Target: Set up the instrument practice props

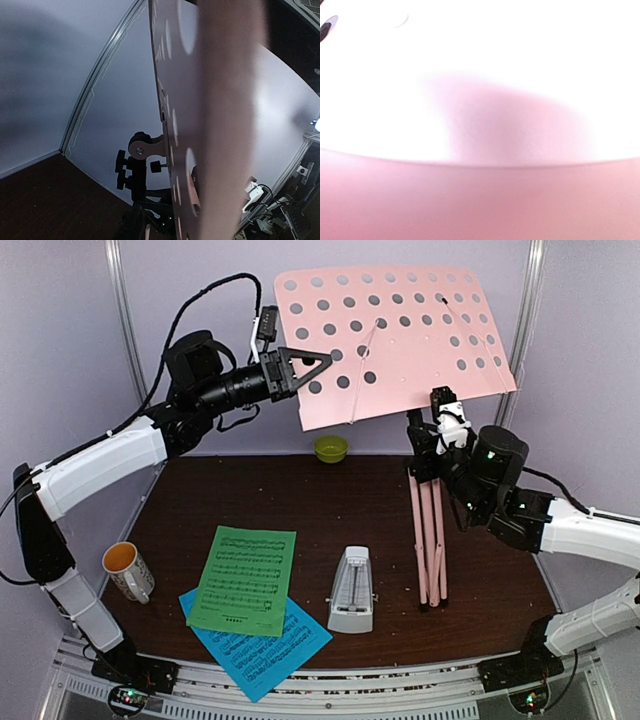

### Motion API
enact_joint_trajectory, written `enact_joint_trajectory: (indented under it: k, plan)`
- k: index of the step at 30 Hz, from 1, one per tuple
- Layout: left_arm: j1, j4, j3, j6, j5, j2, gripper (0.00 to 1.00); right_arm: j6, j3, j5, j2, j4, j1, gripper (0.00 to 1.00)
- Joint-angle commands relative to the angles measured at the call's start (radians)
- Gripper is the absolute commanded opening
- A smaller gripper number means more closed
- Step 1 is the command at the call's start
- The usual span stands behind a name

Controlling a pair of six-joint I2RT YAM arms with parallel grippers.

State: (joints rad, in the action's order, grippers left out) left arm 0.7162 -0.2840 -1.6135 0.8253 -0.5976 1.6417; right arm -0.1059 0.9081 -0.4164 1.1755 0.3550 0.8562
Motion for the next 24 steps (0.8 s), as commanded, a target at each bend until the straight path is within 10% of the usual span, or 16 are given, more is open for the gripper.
enact_joint_trajectory:
  k: [1, 5, 10, 20, 24]
  plan:
    - [0.015, -0.024, -0.056, -0.027, 0.0, 0.003, 0.22, -0.018, 0.048, -0.001, -0.036, 0.309, 0.008, 0.0]
    - [0.022, -0.022, -0.073, -0.069, 0.006, 0.003, 0.02, -0.03, 0.037, -0.001, -0.025, 0.33, 0.007, 0.0]
    - [0.022, -0.055, -0.095, -0.122, -0.008, 0.003, 0.0, -0.048, 0.028, 0.002, -0.011, 0.348, 0.007, 0.04]
    - [0.022, -0.084, -0.227, -0.185, 0.03, 0.015, 0.0, -0.058, -0.049, 0.101, -0.054, 0.359, 0.007, 0.75]
    - [0.022, -0.063, -0.289, -0.211, 0.025, 0.015, 0.0, -0.033, -0.087, 0.11, -0.086, 0.326, 0.006, 0.85]
